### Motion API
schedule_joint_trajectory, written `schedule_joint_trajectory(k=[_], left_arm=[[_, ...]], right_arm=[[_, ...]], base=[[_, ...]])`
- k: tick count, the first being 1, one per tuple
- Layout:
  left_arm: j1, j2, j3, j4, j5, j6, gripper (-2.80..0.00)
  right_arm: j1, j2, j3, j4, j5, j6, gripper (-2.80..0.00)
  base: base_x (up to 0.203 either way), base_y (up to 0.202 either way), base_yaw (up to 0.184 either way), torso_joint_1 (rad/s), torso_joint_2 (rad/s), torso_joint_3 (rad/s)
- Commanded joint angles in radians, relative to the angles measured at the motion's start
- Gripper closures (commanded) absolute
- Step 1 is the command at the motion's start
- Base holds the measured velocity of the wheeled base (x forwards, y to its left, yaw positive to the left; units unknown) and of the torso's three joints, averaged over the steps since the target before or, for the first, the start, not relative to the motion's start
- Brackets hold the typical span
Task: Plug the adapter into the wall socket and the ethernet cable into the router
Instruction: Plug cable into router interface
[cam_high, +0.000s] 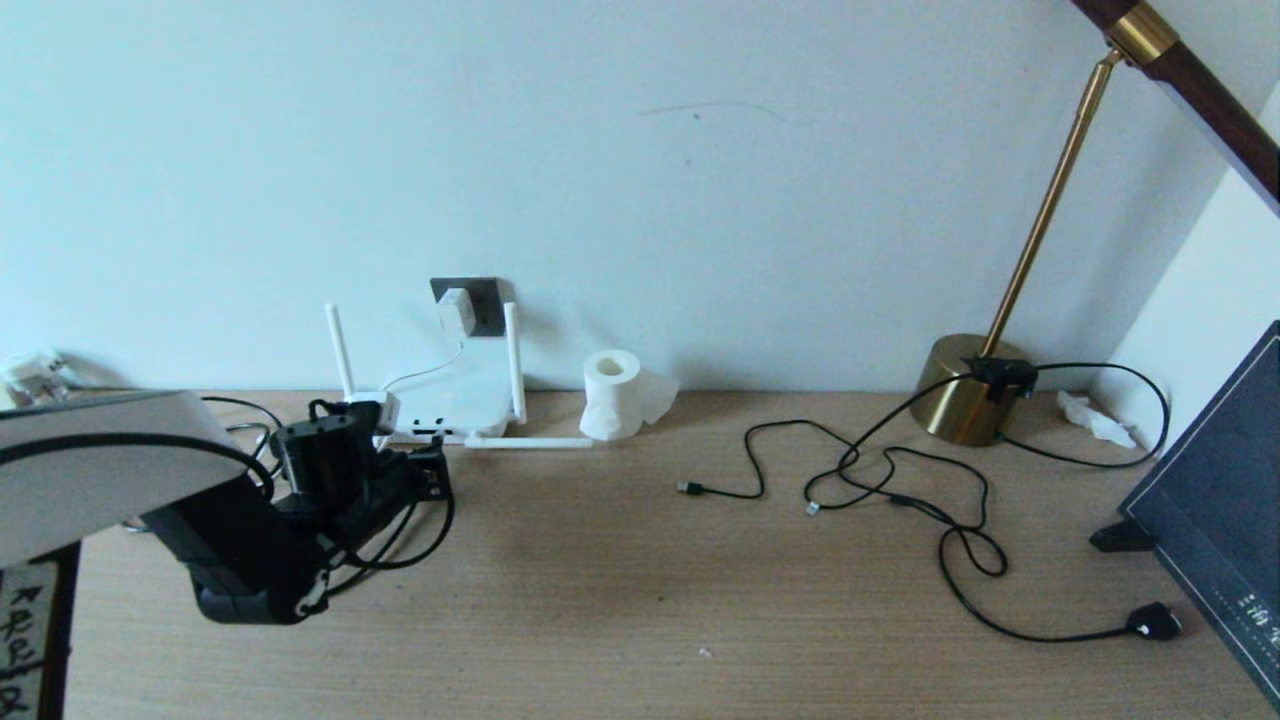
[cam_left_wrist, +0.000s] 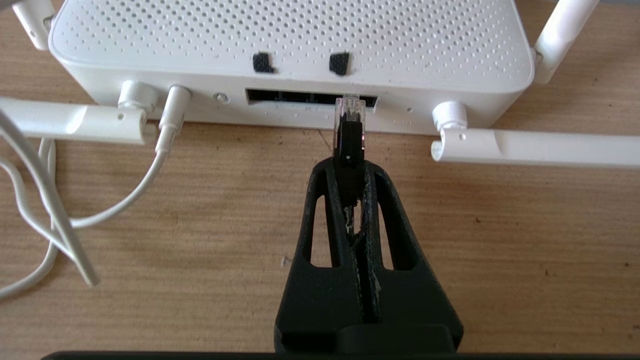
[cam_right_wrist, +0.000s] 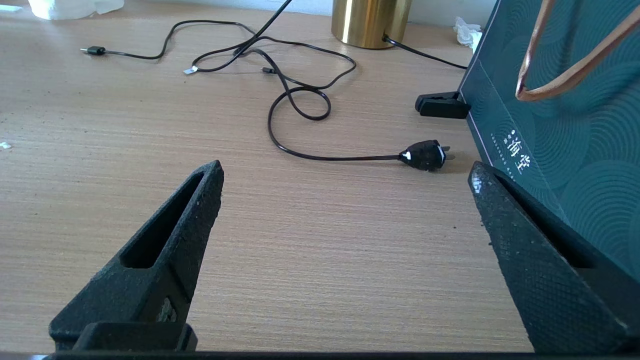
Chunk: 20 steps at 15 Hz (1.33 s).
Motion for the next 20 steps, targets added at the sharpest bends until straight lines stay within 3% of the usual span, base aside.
schedule_joint_trajectory(k=[1,16,18,20], left_arm=[[-0.001,-0.011,0.01,-0.006,0.001,0.0,0.0],[0.005,-0.033,0.029,0.002,-0.001,-0.004,0.0],[0.005,-0.052,0.032,0.047,-0.002,-0.004,0.0],[0.005,-0.092,0.028,0.188,-0.004,-0.006,0.0]], right_arm=[[0.0,0.002,0.0,0.0,0.001,0.0,-2.8],[0.0,0.002,0.0,0.0,0.001,0.0,-2.8],[0.0,0.002,0.0,0.0,0.001,0.0,-2.8],[0.0,0.002,0.0,0.0,0.001,0.0,-2.8]], base=[[0.0,0.0,0.0,0.0,0.0,0.0],[0.0,0.0,0.0,0.0,0.0,0.0],[0.0,0.0,0.0,0.0,0.0,0.0],[0.0,0.0,0.0,0.0,0.0,0.0]])
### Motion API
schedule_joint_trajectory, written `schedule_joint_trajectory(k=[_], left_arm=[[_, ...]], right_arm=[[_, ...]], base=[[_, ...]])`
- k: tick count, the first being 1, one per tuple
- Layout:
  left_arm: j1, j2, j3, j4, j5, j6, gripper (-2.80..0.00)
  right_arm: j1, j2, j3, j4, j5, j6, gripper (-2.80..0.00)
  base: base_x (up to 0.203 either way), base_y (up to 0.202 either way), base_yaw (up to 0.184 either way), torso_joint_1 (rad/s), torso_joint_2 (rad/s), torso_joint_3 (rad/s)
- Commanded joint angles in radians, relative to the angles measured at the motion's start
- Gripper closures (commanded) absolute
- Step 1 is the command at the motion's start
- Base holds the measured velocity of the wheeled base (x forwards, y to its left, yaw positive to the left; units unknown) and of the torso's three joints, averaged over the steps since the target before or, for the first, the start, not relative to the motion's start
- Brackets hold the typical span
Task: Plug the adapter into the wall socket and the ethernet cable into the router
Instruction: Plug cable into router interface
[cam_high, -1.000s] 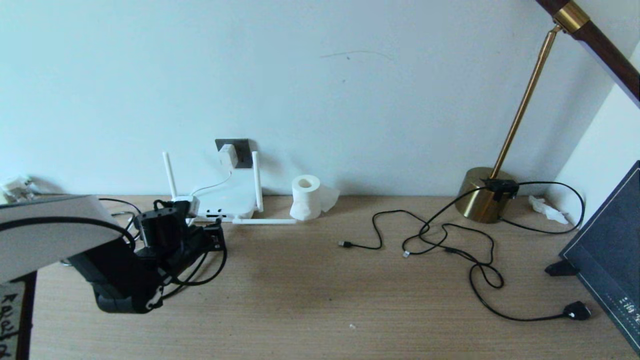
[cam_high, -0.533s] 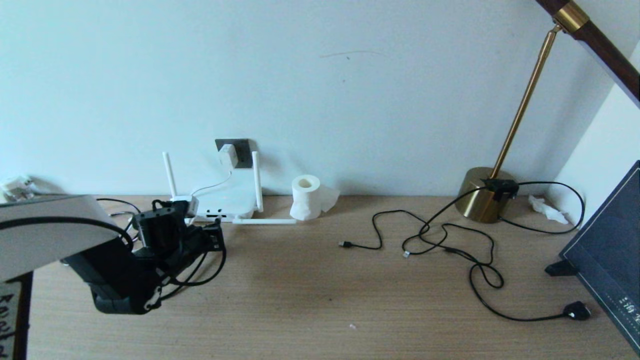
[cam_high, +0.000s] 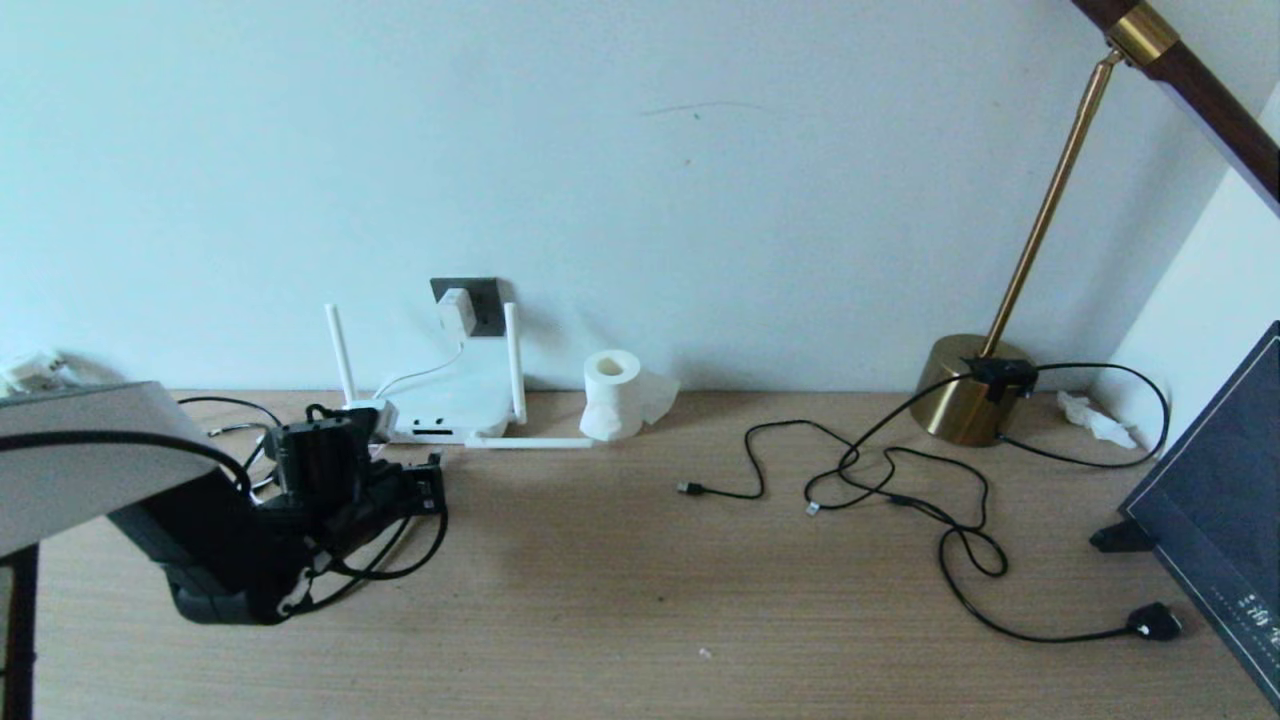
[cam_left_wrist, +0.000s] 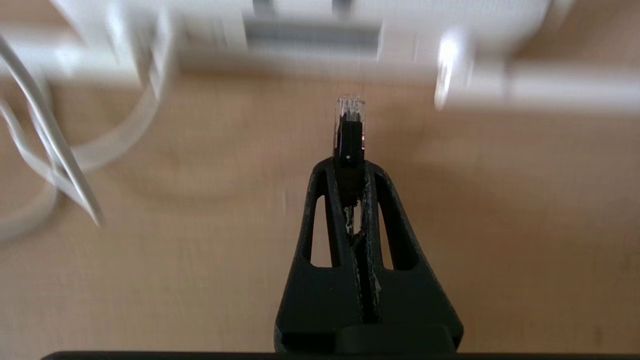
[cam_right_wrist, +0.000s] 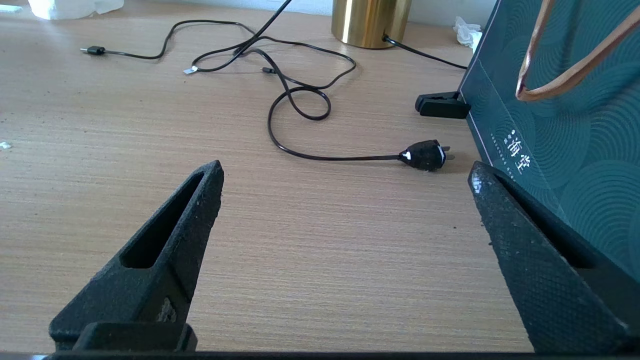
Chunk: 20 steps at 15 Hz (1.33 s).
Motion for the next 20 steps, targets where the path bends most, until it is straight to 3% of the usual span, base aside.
schedule_joint_trajectory(k=[1,5,7,12,20], left_arm=[[0.0,-0.052,-0.011,0.13,-0.002,-0.003,0.0],[0.001,-0.16,-0.096,0.549,-0.022,-0.012,0.0],[0.002,-0.19,-0.174,0.696,-0.026,-0.012,0.0],[0.005,-0.172,-0.327,0.872,-0.027,-0.012,0.0],[0.006,-0.114,-0.421,0.913,-0.027,-0.012,0.0]], right_arm=[[0.0,0.002,0.0,-0.001,0.0,0.0,-2.8],[0.0,0.002,0.0,0.0,0.0,0.0,-2.8],[0.0,0.002,0.0,0.0,0.0,0.0,-2.8],[0.0,0.002,0.0,0.0,0.0,0.0,-2.8],[0.0,0.002,0.0,0.0,0.0,0.0,-2.8]], base=[[0.0,0.0,0.0,0.0,0.0,0.0],[0.0,0.0,0.0,0.0,0.0,0.0],[0.0,0.0,0.0,0.0,0.0,0.0],[0.0,0.0,0.0,0.0,0.0,0.0],[0.0,0.0,0.0,0.0,0.0,0.0]])
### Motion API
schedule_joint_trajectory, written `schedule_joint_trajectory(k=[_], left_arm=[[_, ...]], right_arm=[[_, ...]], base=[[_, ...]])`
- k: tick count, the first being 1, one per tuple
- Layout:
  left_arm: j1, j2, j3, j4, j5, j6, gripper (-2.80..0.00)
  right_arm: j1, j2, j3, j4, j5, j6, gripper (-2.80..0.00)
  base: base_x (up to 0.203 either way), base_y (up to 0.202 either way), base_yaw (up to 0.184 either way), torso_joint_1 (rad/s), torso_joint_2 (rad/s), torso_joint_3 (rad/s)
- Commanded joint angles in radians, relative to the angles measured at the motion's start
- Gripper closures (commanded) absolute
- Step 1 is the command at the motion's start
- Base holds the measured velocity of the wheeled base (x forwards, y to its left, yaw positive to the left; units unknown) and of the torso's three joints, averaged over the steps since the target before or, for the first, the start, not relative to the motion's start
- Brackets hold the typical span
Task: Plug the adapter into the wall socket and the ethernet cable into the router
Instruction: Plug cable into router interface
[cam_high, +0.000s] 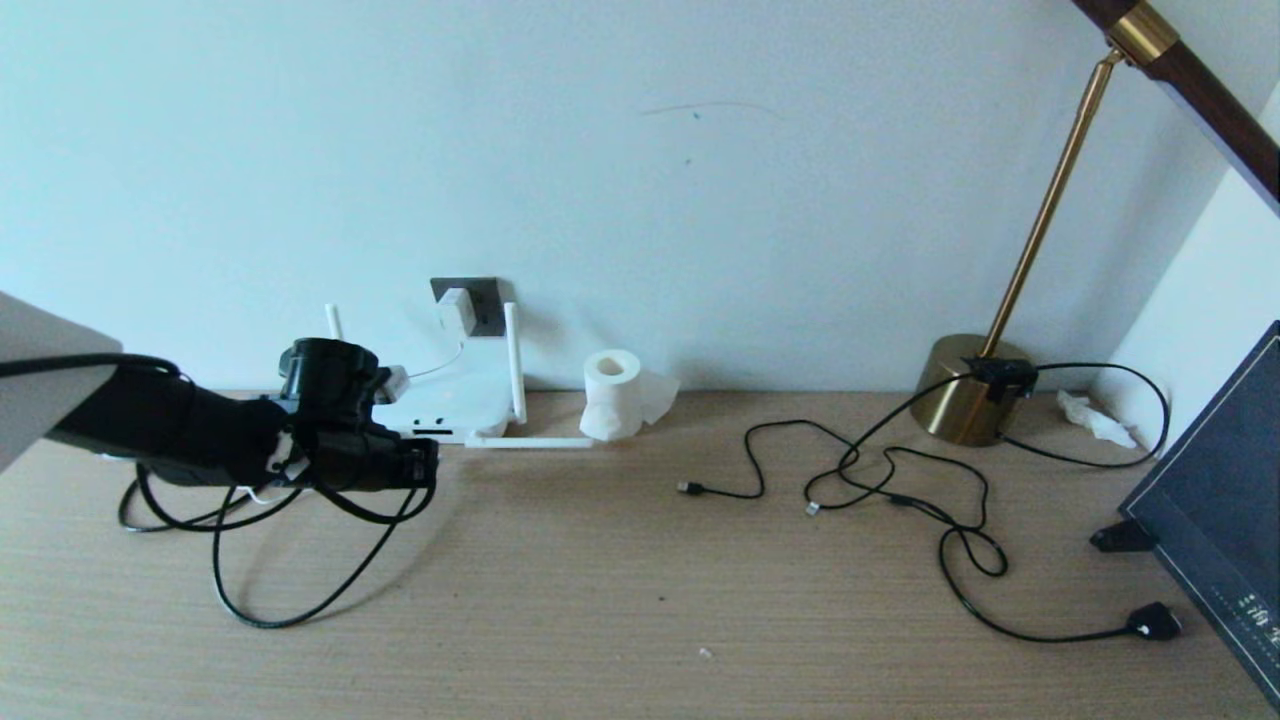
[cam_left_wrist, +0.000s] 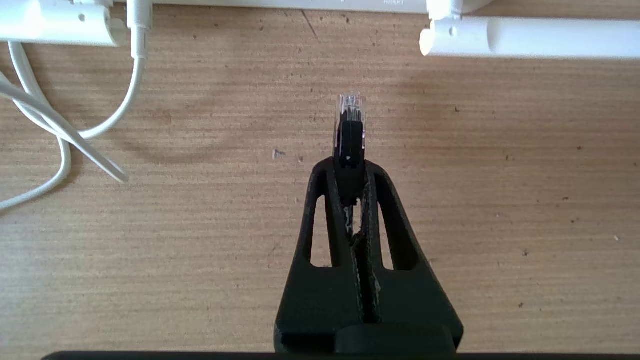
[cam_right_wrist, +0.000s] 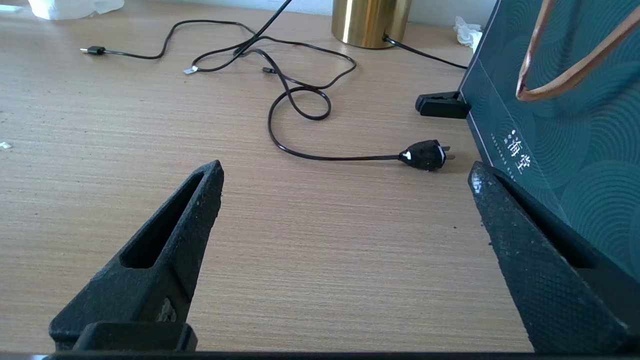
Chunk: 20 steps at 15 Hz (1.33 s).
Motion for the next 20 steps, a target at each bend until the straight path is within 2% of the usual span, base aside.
schedule_joint_trajectory(k=[1,20], left_arm=[[0.001,0.013,-0.004,-0.005,0.0,-0.001,0.0],[0.007,0.089,-0.124,0.003,0.0,-0.001,0.0]], right_arm=[[0.0,0.002,0.0,0.001,0.001,-0.001,-2.8],[0.0,0.002,0.0,0.0,0.001,-0.001,-2.8]], base=[[0.0,0.0,0.0,0.0,0.0,0.0],[0.0,0.0,0.0,0.0,0.0,0.0]])
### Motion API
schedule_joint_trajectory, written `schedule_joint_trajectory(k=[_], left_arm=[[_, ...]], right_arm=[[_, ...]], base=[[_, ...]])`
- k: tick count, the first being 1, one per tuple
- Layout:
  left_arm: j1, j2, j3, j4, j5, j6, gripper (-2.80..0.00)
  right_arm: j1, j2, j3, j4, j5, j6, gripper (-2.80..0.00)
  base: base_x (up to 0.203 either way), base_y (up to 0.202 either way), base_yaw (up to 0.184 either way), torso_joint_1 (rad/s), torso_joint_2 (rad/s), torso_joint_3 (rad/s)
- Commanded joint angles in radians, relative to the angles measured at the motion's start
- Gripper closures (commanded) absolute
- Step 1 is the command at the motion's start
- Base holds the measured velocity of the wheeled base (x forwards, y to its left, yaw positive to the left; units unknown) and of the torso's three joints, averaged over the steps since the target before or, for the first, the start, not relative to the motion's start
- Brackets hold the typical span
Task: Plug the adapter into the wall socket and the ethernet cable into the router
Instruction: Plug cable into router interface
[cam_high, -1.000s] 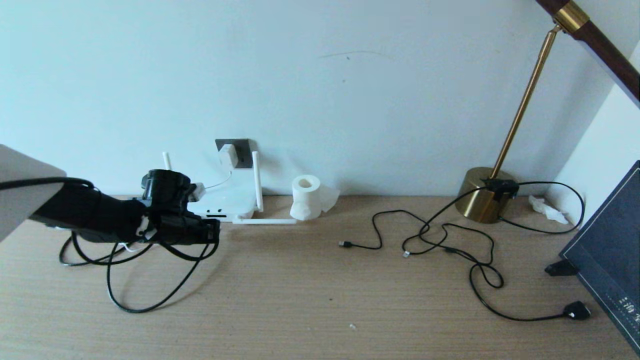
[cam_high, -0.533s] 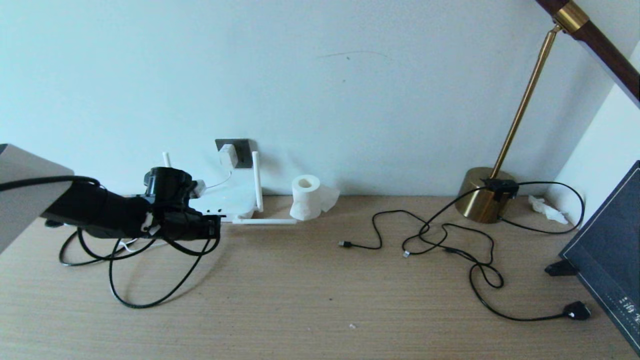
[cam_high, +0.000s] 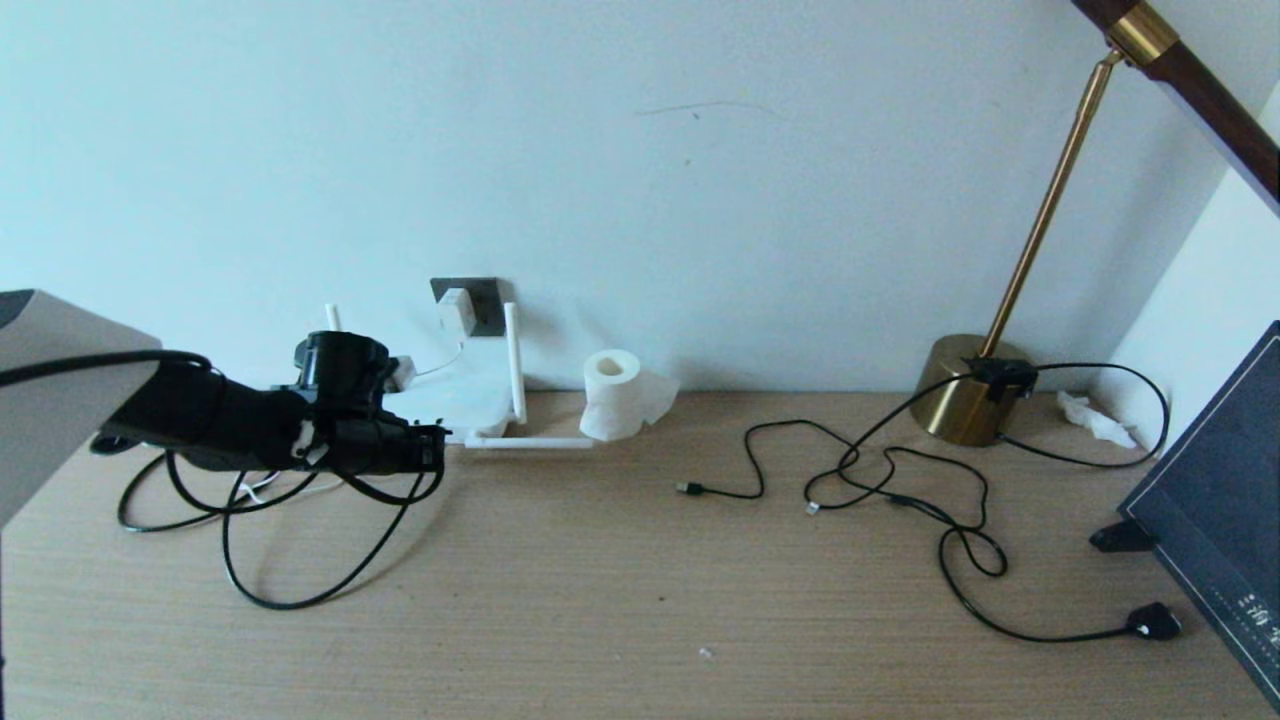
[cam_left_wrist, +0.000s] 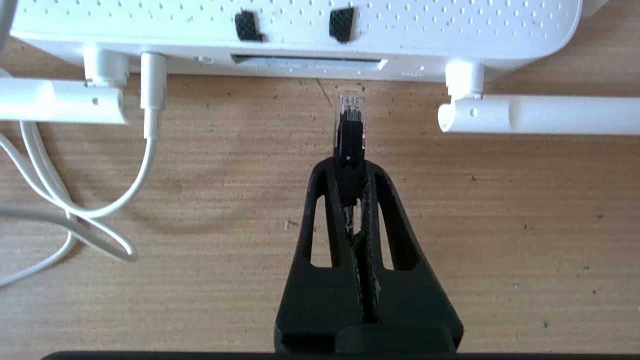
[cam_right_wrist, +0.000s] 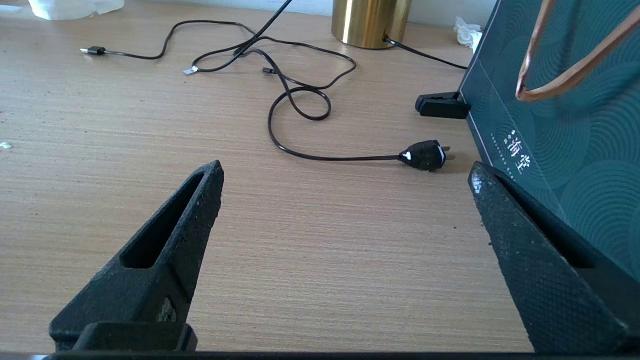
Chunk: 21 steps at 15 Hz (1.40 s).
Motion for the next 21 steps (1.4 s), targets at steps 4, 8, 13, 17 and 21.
schedule_joint_trajectory(k=[4,8,13,17,21], left_arm=[[0.001,0.026,-0.03,-0.002,0.001,0.0,0.0],[0.001,0.036,-0.047,-0.001,0.001,0.0,0.0],[0.001,0.037,-0.05,-0.001,0.001,-0.002,0.0],[0.0,0.036,-0.052,-0.001,0.001,-0.002,0.0],[0.002,0.031,-0.046,-0.001,0.001,-0.002,0.0]], right_arm=[[0.0,0.002,0.0,0.001,0.0,-0.001,-2.8],[0.0,0.002,0.0,-0.001,0.0,-0.001,-2.8],[0.0,0.002,0.0,0.0,0.0,-0.001,-2.8],[0.0,0.002,0.0,0.001,0.0,-0.001,-2.8],[0.0,0.002,0.0,-0.001,0.0,-0.001,-2.8]], base=[[0.0,0.0,0.0,0.0,0.0,0.0],[0.0,0.0,0.0,0.0,0.0,0.0],[0.0,0.0,0.0,0.0,0.0,0.0],[0.0,0.0,0.0,0.0,0.0,0.0],[0.0,0.0,0.0,0.0,0.0,0.0]])
